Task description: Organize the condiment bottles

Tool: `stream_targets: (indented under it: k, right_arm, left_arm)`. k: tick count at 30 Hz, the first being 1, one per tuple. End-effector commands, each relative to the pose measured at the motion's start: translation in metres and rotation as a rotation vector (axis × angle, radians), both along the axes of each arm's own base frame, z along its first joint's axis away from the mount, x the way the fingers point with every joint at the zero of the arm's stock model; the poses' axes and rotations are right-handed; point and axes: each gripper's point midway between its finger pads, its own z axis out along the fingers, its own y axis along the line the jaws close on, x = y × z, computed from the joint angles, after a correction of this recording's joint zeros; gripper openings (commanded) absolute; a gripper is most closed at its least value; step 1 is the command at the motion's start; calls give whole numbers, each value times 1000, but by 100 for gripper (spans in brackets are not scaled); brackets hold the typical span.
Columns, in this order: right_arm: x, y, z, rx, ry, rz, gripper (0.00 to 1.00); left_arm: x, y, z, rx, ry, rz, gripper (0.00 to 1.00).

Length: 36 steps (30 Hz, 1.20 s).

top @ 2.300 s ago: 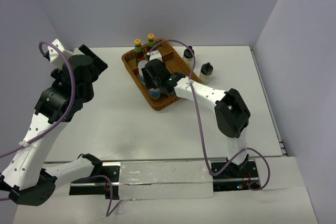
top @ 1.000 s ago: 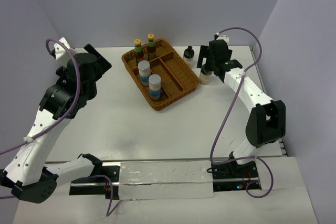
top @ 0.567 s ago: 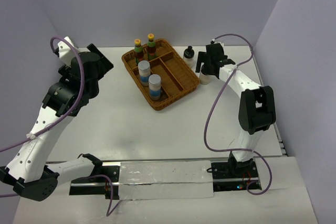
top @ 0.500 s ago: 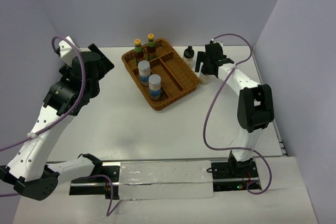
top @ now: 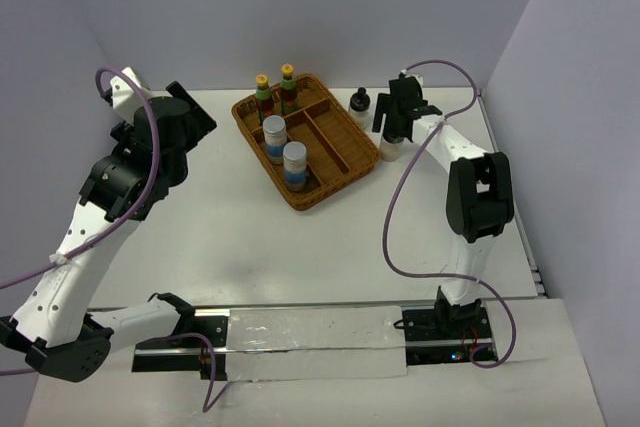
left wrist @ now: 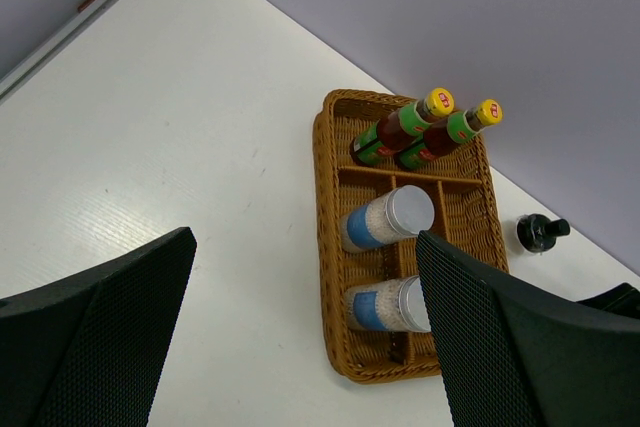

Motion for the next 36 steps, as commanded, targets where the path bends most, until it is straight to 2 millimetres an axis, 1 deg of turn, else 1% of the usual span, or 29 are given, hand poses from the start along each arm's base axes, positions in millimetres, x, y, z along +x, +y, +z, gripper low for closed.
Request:
stream_targets:
  k: [1,2,5,7,8,10,12,13,14,16,17,19,21,23,24,25,26,27,28,30,31,32,33,34,35,36]
  right_arm:
    - [16,-3,14,0,-52,-16,83]
    - [16,-2,14,-1,-52,-16,81]
    - [16,-2,13,-4,-50,-18,71]
    - [15,-4,16,-5,-60,-23,62]
    - [13,-6,19,-8,-68,-28,53]
    - [12,-8,27,-10,-86,-35,44]
    - [6,-13,49,-18,-120,-52,35]
    - [4,-14,58,-19,-134,-58,34]
    - [2,-15,71,-14,-160,-60,33]
    - [-4,-16,106,5,-229,-58,31]
    - [-6,-14,121,17,-259,-51,30]
    - [-13,-7,158,47,-325,-25,30]
    - [-18,5,184,71,-370,10,30]
    - [-21,19,203,86,-403,40,30]
    - [-23,29,213,96,-421,61,30]
    - [-24,43,220,106,-437,87,30]
    - [-24,54,220,112,-438,108,30]
    - [-26,74,220,121,-437,147,30]
    - [-25,84,228,130,-448,166,30]
    - [-23,105,226,135,-443,199,30]
    - [-20,122,222,133,-432,221,30]
    - [-16,134,211,133,-412,241,30]
    - [-18,140,217,141,-427,251,30]
    - [-14,158,205,149,-403,290,30]
    - [-15,166,208,155,-405,306,30]
    - [-12,174,198,145,-386,311,30]
  left_arm:
    - [0,1,13,-5,-21,-8,99]
    - [-1,1,12,-6,-21,-7,99]
    - [-1,1,12,-6,-20,-7,100]
    - [-1,1,12,-8,-22,-7,99]
    - [-1,2,12,-7,-21,-6,100]
    - [-2,2,12,-8,-20,-5,100]
    - [-3,3,10,-7,-18,-2,99]
    - [-3,3,10,-9,-19,-3,99]
    - [-3,2,9,-12,-20,-4,99]
    - [-2,1,7,-15,-21,-8,99]
    - [-2,1,6,-16,-20,-9,100]
    - [-2,1,3,-15,-16,-6,100]
    - [-3,2,2,-18,-17,1,100]
    - [-5,4,0,-29,-28,5,99]
    - [-6,5,0,-36,-37,5,99]
    - [-7,5,2,-45,-48,6,100]
    - [-9,6,0,-48,-51,5,99]
    - [-9,6,0,-50,-54,6,99]
    - [-10,6,0,-51,-53,6,99]
    - [-10,7,0,-49,-50,7,100]
    - [-11,8,-1,-46,-42,10,100]
    - [-13,9,-2,-45,-36,13,100]
    - [-13,10,-3,-45,-32,17,99]
    - [-15,10,-4,-50,-33,16,100]
    - [-15,10,-4,-52,-34,16,100]
    - [-17,11,-5,-56,-36,16,100]
